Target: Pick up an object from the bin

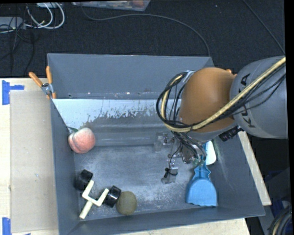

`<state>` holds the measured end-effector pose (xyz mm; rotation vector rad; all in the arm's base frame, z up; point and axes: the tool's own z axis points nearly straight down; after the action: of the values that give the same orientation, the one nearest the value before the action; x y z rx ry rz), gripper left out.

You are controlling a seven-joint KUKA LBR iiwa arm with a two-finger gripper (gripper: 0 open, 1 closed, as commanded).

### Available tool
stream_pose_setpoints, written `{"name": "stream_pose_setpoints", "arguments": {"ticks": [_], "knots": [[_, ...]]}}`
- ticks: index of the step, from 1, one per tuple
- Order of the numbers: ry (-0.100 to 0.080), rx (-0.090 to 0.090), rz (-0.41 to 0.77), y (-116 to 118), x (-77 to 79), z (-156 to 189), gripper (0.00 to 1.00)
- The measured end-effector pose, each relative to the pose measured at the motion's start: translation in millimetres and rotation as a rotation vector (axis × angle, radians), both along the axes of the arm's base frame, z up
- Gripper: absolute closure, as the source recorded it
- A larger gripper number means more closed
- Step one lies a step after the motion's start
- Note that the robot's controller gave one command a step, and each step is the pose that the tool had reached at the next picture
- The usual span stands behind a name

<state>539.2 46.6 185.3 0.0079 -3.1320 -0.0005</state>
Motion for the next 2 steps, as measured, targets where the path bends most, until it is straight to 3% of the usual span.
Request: {"name": "stream_pose_setpoints", "arguments": {"ticks": [1, 2], "knots": [[-0.007, 0.0, -0.001, 0, 1.6, 4, 0.0], [-0.007, 0.001, 0.084, 37, -8.5, -55, 0.0]]}}
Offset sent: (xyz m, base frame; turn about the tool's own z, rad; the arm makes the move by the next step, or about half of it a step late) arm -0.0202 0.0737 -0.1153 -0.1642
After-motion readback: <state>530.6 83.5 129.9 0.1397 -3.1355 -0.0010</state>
